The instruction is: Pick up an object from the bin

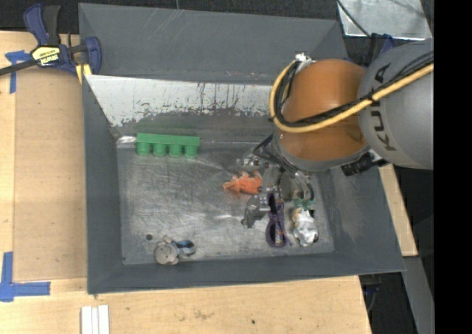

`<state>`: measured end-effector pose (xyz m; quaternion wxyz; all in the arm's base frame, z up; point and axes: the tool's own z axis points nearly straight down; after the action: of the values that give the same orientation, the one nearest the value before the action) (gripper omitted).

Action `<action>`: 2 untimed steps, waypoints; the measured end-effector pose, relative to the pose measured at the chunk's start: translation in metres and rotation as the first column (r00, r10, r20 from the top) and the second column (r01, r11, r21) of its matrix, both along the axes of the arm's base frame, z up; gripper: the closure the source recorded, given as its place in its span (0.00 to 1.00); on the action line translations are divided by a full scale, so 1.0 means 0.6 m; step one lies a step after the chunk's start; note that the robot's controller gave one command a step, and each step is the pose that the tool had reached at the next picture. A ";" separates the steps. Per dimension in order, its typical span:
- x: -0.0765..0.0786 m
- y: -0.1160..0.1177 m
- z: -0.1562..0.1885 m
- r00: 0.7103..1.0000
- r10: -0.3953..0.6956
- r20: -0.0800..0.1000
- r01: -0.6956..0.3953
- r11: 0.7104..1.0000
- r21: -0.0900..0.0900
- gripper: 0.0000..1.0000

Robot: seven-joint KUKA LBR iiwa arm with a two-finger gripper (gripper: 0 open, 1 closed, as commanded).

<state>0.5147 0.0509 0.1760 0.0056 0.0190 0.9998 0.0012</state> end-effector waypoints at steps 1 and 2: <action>0.010 0.006 -0.058 0.995 0.100 -0.013 -0.100 0.995 -0.004 0.00; 0.067 -0.023 -0.116 0.967 0.253 -0.003 -0.253 0.967 -0.003 0.00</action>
Offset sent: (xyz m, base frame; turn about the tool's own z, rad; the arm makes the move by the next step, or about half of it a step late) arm 0.0701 -0.0366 -0.1060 -0.1718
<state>0.5550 0.0373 0.1066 0.0040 -0.1087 0.9941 0.0003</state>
